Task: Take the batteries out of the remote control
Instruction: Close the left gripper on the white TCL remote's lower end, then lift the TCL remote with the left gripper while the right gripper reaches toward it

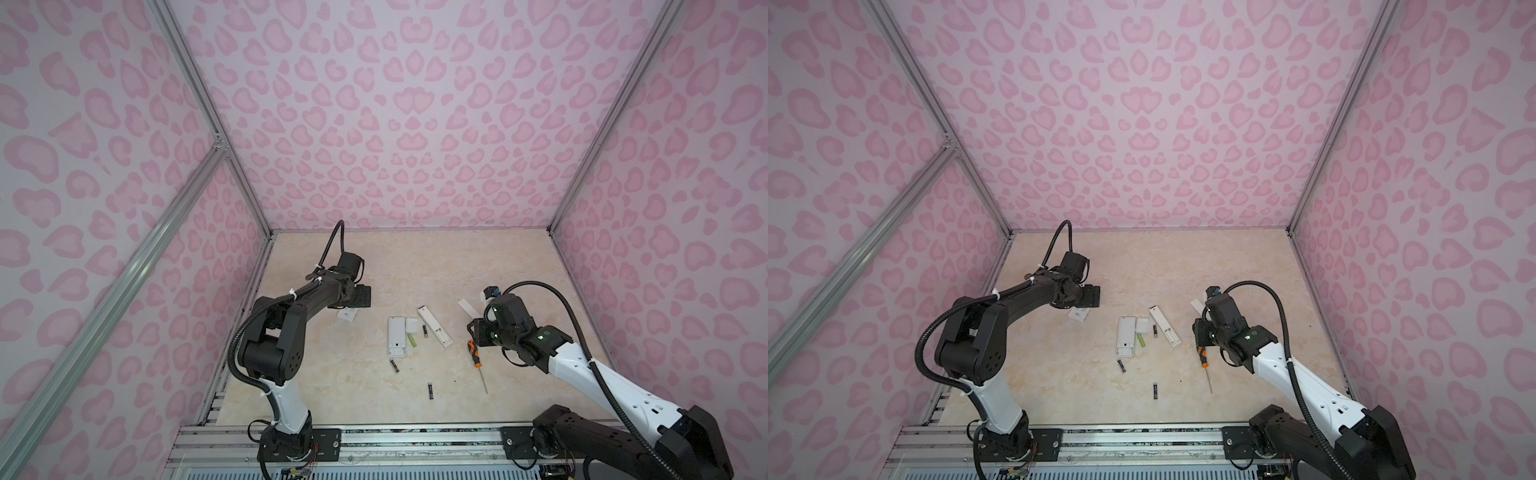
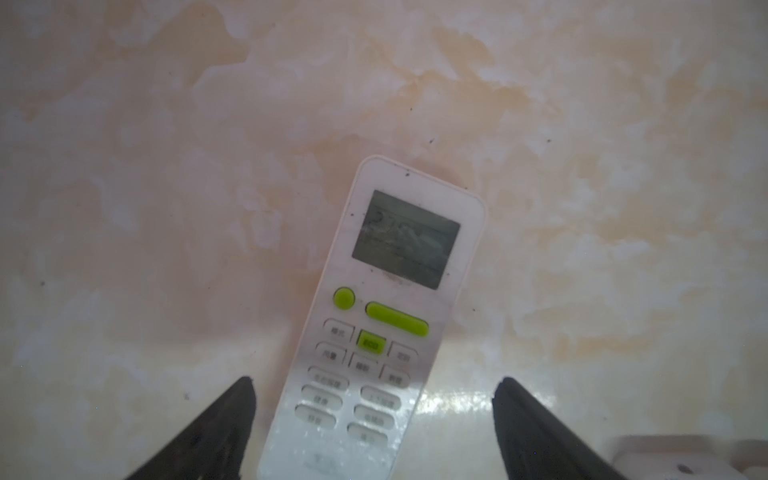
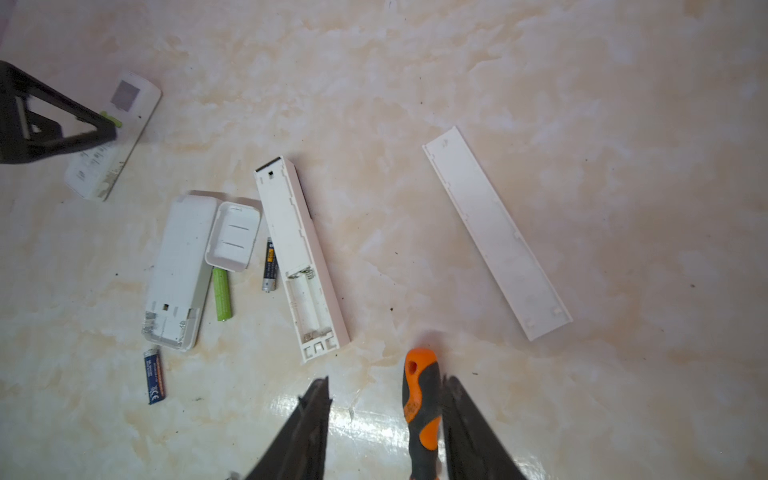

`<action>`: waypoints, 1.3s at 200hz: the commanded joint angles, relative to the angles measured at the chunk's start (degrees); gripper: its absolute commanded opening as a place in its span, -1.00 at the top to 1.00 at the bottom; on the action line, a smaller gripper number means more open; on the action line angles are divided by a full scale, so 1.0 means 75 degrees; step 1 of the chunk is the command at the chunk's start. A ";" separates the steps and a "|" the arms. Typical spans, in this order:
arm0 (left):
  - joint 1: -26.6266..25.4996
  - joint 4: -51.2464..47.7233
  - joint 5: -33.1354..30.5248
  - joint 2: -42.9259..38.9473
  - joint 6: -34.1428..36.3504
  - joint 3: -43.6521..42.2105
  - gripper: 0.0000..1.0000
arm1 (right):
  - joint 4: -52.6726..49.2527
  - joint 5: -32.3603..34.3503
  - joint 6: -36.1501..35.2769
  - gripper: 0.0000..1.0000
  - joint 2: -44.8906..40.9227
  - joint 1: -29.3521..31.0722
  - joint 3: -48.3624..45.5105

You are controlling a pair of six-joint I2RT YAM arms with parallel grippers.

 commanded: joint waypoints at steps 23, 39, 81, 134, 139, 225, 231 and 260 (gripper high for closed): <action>-0.0013 -0.0502 -0.0186 0.0907 -0.0297 0.0598 -0.68 | 0.1055 -0.0056 0.0556 0.16 -0.0289 0.0409 -0.0276; -0.0049 -0.0478 -0.0175 0.0943 -0.0441 0.0603 -0.54 | 0.1291 -0.0031 0.0660 0.16 -0.0169 0.0582 -0.0261; -0.0118 -0.0385 0.0217 0.0695 -0.0747 0.0410 -0.10 | 0.1984 -0.0253 0.0953 0.17 0.0650 0.1059 0.0108; -0.0140 -0.0006 0.0769 -0.0207 -0.1289 -0.0482 0.06 | 0.3297 -0.0591 0.1620 0.15 0.2502 0.2301 0.0873; -0.0131 0.0061 0.0842 -0.0324 -0.1349 -0.0602 0.07 | 0.3421 -0.0686 0.1762 0.15 0.2720 0.2394 0.0982; -0.0340 0.0776 0.1929 -0.2228 -0.2364 -0.1857 0.14 | 0.4727 -0.1707 0.2521 0.09 0.4886 0.3220 0.2195; -0.0366 0.0821 0.2015 -0.2341 -0.2436 -0.1904 0.15 | 0.4721 -0.1733 0.2527 0.09 0.4942 0.3228 0.2248; -0.0498 0.0968 0.2293 -0.2745 -0.2681 -0.1986 0.16 | 0.4673 -0.1760 0.2528 0.08 0.4991 0.3232 0.2407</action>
